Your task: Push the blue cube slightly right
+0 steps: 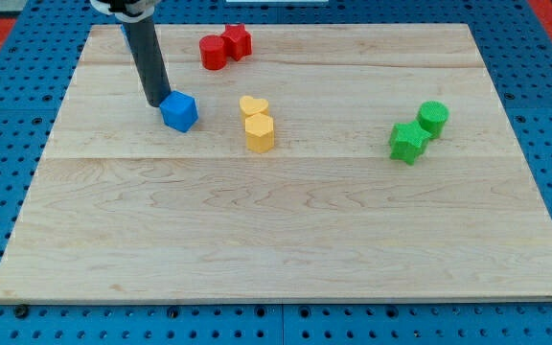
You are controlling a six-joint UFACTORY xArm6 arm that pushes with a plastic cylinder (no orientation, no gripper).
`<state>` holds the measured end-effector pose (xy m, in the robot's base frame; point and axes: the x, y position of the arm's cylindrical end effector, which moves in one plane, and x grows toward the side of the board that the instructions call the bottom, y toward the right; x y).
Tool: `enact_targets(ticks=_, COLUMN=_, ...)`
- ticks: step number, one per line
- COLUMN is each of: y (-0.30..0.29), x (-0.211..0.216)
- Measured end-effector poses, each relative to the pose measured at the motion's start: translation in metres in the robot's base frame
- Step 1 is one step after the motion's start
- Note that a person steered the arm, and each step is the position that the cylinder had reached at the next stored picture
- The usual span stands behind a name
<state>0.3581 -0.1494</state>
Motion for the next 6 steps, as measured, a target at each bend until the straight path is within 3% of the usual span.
enact_targets(ticks=2, y=0.043, x=0.012)
enact_targets(ticks=3, y=-0.014, x=0.013)
enact_targets(ticks=4, y=-0.025, x=0.031)
enact_targets(ticks=5, y=0.021, x=0.031)
enact_targets(ticks=6, y=0.027, x=0.024)
